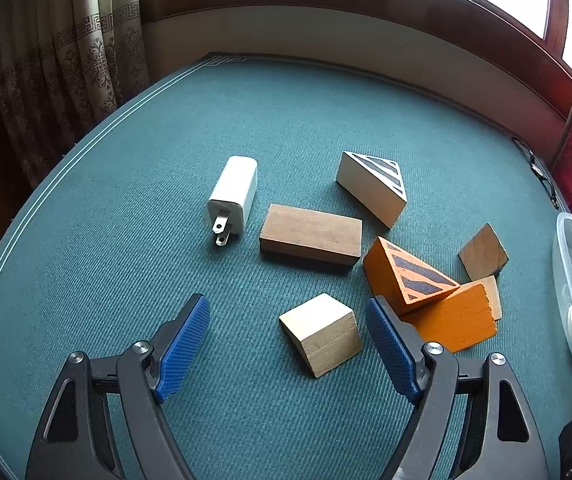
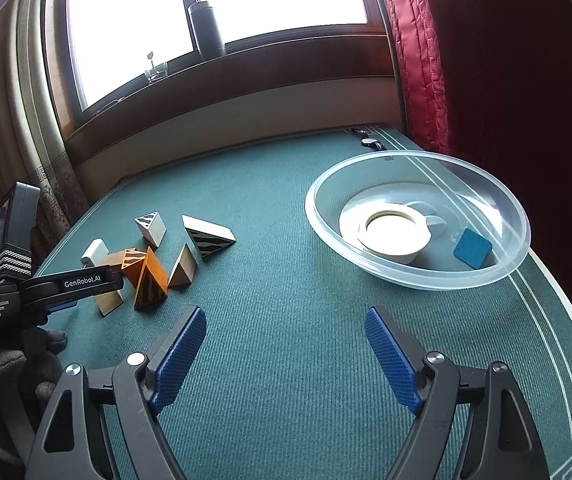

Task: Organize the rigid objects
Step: 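Grasp the small light wood cube with the left gripper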

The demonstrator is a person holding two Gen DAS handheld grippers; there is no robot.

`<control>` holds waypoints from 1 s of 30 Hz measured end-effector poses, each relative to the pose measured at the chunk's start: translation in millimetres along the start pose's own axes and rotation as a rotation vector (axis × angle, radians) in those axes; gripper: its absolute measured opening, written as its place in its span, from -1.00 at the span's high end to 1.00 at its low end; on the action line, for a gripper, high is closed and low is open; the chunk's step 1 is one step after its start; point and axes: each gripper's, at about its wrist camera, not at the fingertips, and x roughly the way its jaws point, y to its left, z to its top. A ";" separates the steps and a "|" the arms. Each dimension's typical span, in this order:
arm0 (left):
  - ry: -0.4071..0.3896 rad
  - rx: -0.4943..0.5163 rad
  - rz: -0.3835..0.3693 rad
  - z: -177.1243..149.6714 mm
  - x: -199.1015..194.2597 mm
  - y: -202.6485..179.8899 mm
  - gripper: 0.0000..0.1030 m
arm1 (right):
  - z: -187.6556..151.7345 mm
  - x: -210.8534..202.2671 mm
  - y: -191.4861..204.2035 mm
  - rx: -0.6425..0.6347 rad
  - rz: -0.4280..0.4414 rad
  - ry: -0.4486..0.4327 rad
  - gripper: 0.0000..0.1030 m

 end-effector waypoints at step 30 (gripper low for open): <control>-0.048 0.146 -0.049 -14.3 -7.1 6.3 0.23 | -1.6 7.7 -2.8 0.029 -0.001 0.046 -0.65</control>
